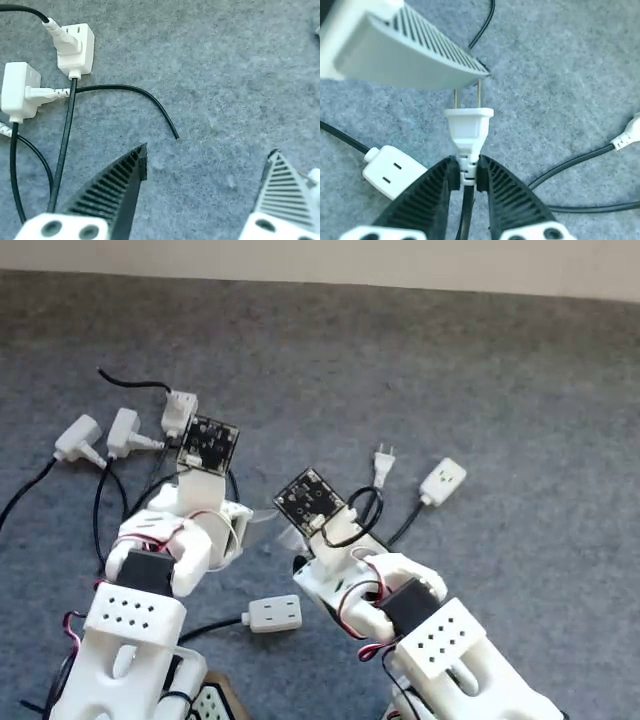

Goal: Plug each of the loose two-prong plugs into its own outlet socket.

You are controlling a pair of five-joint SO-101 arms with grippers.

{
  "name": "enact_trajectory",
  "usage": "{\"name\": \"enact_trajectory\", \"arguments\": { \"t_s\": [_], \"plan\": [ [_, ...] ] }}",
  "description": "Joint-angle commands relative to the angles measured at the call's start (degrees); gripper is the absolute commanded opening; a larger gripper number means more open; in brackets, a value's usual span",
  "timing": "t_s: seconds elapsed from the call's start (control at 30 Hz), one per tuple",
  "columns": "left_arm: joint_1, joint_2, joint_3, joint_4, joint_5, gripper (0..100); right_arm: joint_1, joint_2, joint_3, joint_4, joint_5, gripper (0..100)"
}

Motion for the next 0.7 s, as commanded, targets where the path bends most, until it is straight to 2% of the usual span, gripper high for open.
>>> {"name": "enact_trajectory", "arguments": {
  "t_s": [0.0,0.33,0.67],
  "plan": [
    [2.15,-0.31,0.92,-1.14,0.09,37,-0.57,-1.19,-6.64,2.86,-0.35,0.5],
    [5.05,-0.31,2.24,-1.32,0.09,36,-0.57,-0.66,-25.10,16.84,1.85,0.5],
    [5.76,-0.31,2.33,-1.23,0.09,36,-0.57,-0.57,-22.11,17.36,2.11,0.5]
  ]
}}
